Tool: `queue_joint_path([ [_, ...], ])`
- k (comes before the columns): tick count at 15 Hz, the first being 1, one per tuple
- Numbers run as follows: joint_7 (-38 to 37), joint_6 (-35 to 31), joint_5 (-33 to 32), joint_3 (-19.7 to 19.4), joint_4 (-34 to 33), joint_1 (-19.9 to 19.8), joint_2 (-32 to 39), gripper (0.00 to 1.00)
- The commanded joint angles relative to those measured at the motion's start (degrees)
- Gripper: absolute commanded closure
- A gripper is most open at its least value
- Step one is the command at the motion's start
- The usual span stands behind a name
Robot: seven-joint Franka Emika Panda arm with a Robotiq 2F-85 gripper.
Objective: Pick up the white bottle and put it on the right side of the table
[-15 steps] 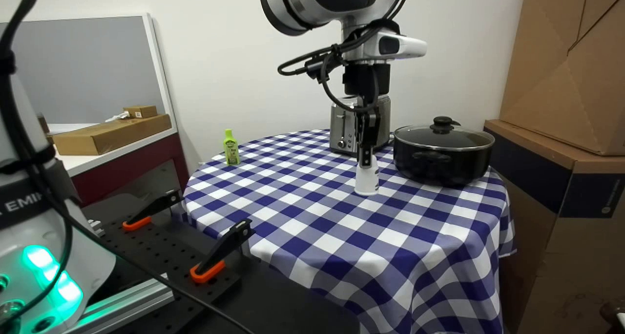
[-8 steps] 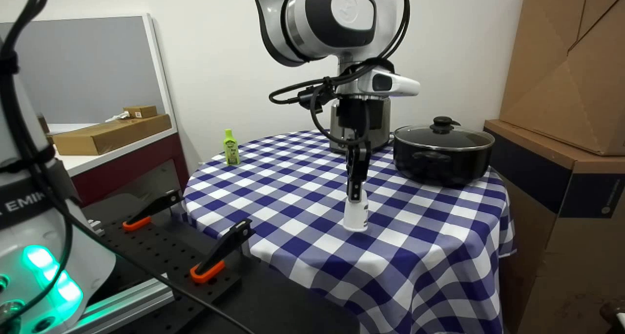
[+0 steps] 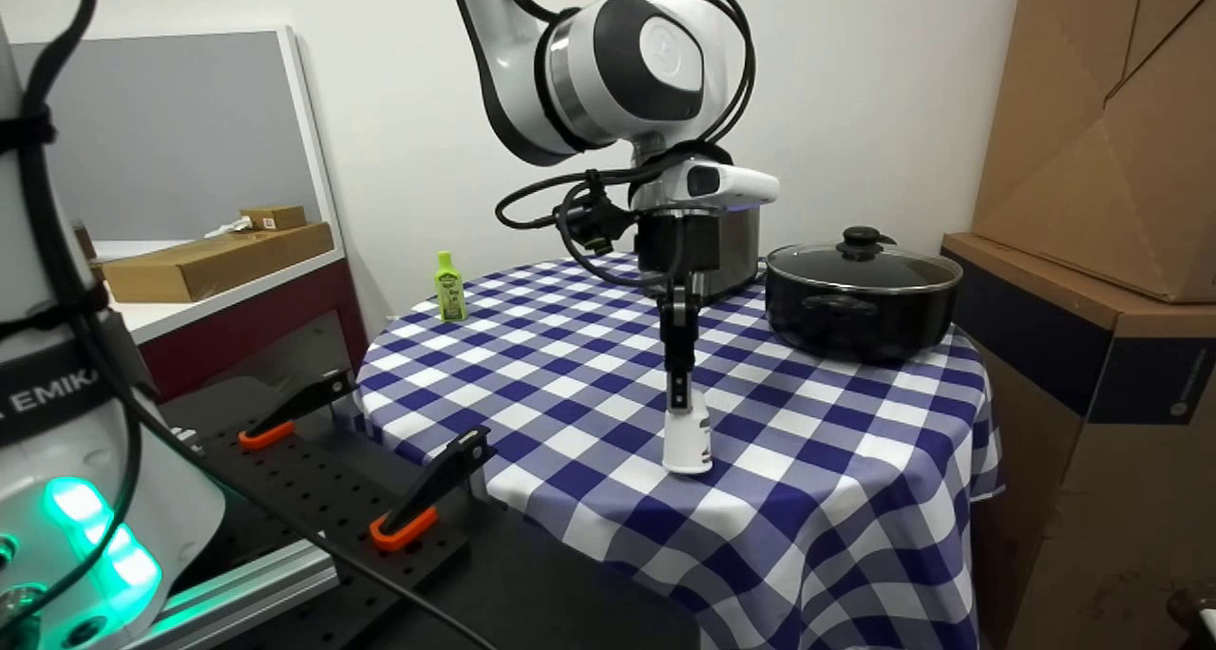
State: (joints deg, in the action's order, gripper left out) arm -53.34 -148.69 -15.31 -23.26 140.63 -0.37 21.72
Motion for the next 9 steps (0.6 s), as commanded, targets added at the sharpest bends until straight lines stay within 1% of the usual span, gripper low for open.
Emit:
queue_joint_path([
  [1, -6.59, 0.51, -2.85, -1.77, -1.08, 3.00, 0.48, 0.90],
  [5, -9.64, -0.74, -3.49, -2.15, -1.09, 2.92, -1.24, 0.90],
  [9, -9.13, -4.52, -3.24, -2.15, -1.29, 1.64, -2.04, 0.90],
])
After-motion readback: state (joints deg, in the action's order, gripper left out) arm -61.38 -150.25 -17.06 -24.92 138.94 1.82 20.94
